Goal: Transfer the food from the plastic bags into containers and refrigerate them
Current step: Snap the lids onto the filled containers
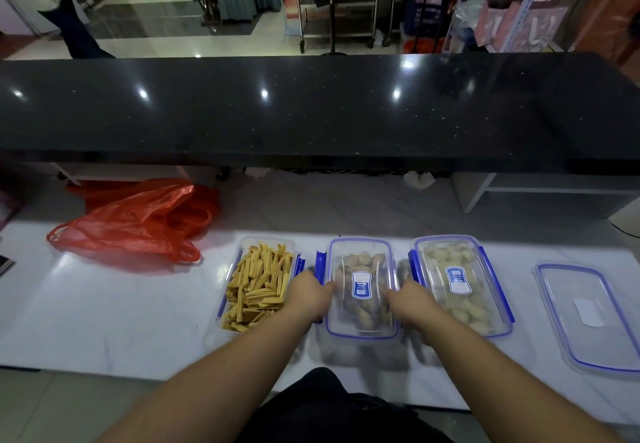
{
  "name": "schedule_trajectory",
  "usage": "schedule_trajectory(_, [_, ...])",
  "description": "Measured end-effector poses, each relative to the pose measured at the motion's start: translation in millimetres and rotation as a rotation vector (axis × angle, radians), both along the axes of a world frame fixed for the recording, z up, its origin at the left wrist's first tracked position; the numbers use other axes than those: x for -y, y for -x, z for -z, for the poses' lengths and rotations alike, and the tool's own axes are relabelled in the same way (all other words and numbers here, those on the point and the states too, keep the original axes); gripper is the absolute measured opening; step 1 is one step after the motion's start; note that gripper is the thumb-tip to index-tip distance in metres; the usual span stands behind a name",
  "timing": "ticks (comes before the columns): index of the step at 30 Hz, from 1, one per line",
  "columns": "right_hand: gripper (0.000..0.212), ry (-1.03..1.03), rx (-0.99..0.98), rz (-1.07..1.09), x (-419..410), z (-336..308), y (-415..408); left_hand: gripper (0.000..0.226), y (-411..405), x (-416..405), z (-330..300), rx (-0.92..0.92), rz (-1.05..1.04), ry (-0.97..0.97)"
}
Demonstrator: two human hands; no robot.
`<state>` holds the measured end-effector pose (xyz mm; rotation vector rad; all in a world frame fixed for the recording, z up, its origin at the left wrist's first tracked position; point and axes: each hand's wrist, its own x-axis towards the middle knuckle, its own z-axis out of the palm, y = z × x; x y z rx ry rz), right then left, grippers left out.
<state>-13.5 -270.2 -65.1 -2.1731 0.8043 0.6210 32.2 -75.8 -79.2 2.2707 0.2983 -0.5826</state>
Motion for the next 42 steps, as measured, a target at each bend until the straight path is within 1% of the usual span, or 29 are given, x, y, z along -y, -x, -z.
schedule_trajectory(4, [0.029, -0.083, 0.034, 0.071, 0.7, 2.6, 4.0, 0.032, 4.7, 6.3, -1.1, 0.095, 0.002, -0.087])
schedule_trajectory(7, [0.030, -0.123, 0.058, 0.098, 2.0, 4.3, 6.5, 0.029, 6.2, 8.8, -1.9, 0.133, 0.027, -0.132])
schedule_trajectory(11, [0.028, -0.100, 0.095, 0.112, 1.9, 4.3, 11.6, 0.022, 4.9, 7.3, -3.5, 0.143, 0.063, -0.130])
schedule_trajectory(15, [0.035, -0.073, 0.138, 0.156, 3.8, 6.5, 13.8, 0.026, 5.7, 7.6, -3.0, 0.173, 0.072, -0.127])
schedule_trajectory(18, [0.036, -0.072, 0.164, 0.186, 5.8, 6.3, 13.7, 0.026, 6.2, 7.9, -1.6, 0.186, 0.057, -0.117])
schedule_trajectory(20, [0.033, -0.087, 0.189, 0.195, 5.6, 6.5, 13.0, 0.027, 6.0, 7.9, -1.9, 0.186, 0.054, -0.123])
schedule_trajectory(21, [0.031, -0.083, 0.201, 0.184, 5.1, 6.5, 12.4, 0.027, 5.8, 8.0, -1.7, 0.186, 0.054, -0.125])
schedule_trajectory(24, [0.014, -0.007, 0.250, 0.091, 3.2, 7.8, 12.5, 0.026, 6.1, 8.4, -2.4, 0.191, 0.062, -0.133])
schedule_trajectory(25, [0.013, 0.018, 0.250, 0.069, 1.7, 7.0, 13.1, 0.026, 6.1, 8.2, -2.2, 0.192, 0.063, -0.131])
schedule_trajectory(32, [0.018, 0.192, 0.230, -0.069, -3.1, 11.3, 11.0, 0.025, 7.0, 7.8, -3.0, 0.179, 0.066, -0.134])
schedule_trajectory(38, [0.017, 0.204, 0.210, -0.096, -0.6, 11.1, 8.1, 0.027, 3.8, 9.1, -10.0, 0.144, 0.084, -0.147])
schedule_trajectory(42, [0.023, 0.203, 0.205, -0.140, 4.6, 1.1, 9.9, 0.027, -1.7, 9.7, -17.3, 0.109, 0.149, -0.194])
